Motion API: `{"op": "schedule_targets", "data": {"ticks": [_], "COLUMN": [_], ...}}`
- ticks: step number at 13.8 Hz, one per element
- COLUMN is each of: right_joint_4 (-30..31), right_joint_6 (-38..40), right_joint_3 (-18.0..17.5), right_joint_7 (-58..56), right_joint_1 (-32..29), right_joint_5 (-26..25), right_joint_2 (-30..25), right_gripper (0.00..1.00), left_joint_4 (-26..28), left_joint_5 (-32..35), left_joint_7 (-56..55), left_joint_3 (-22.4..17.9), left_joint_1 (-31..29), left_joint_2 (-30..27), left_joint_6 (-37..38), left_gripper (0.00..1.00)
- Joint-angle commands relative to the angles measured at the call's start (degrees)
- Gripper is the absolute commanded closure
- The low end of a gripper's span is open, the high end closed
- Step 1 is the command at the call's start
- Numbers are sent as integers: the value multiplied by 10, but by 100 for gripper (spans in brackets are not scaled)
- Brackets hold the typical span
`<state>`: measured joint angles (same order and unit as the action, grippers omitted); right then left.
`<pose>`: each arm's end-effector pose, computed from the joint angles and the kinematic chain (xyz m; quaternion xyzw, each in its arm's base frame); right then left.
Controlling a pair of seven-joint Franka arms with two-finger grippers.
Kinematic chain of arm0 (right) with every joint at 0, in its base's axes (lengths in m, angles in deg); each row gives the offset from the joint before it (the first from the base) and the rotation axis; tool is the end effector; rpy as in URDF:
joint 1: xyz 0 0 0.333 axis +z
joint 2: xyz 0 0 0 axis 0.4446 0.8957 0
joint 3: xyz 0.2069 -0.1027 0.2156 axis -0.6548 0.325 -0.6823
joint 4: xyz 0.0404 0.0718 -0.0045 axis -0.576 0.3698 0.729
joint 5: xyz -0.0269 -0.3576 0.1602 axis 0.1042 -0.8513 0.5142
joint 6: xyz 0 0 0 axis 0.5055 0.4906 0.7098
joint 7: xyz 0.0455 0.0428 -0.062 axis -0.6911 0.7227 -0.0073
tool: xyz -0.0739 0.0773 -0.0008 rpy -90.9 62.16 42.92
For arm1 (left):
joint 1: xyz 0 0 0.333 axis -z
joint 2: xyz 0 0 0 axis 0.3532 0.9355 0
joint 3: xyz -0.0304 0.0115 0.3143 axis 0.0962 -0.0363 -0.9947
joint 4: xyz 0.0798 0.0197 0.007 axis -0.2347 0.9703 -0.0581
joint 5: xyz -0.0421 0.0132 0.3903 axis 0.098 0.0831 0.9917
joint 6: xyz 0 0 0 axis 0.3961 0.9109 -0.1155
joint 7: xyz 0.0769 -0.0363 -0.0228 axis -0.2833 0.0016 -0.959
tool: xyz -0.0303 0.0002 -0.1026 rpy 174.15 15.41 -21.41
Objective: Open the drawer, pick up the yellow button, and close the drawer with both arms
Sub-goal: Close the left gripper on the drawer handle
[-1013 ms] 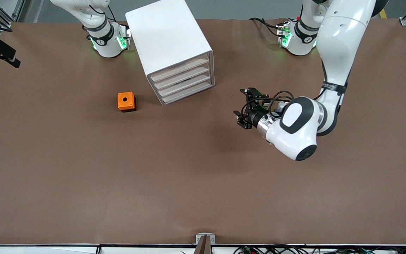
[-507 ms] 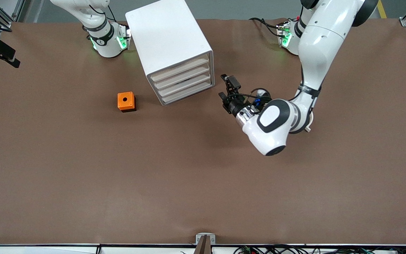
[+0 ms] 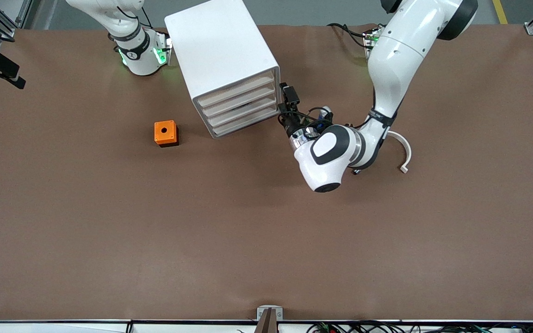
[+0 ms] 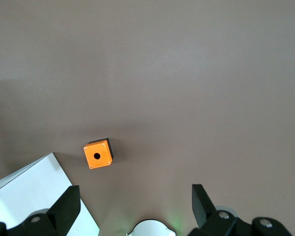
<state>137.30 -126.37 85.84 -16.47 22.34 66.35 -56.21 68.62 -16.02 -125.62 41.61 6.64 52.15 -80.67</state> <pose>0.4827 -0.0347 0.6823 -0.9989 0.0441 0.0179 0.0043 0.4739 -0.4332 0.2538 -0.4770 -0.5983 0.5408 0.3494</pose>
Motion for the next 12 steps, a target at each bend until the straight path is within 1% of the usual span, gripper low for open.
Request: {"op": "schedule_targets", "data": {"ticks": [1, 3, 4, 6, 12], "right_joint_4": [10, 10, 10, 10, 10], "right_joint_6": [1, 2, 1, 1, 0], "right_joint_3": [-6, -6, -6, -6, -6], "right_joint_7": [7, 7, 7, 7, 7], "right_joint_1": [-15, -15, -15, -15, -15], "right_joint_5": [6, 6, 6, 6, 6], "right_joint_2": [-11, -11, -11, -11, -11], "right_gripper": [0, 0, 0, 0, 0], "left_joint_4": [-28, -29, -29, -29, -29], "left_joint_5": [-10, -37, -44, -59, -61], "left_joint_7": [-7, -5, -6, -5, -5], "left_joint_3": [-2, -2, -2, -2, -2], "left_joint_1": [8, 9, 10, 17, 46], "left_joint_2": [18, 23, 23, 23, 28], "left_joint_6": [11, 8, 5, 2, -41], "left_gripper": [44, 50, 51, 51, 50]}}
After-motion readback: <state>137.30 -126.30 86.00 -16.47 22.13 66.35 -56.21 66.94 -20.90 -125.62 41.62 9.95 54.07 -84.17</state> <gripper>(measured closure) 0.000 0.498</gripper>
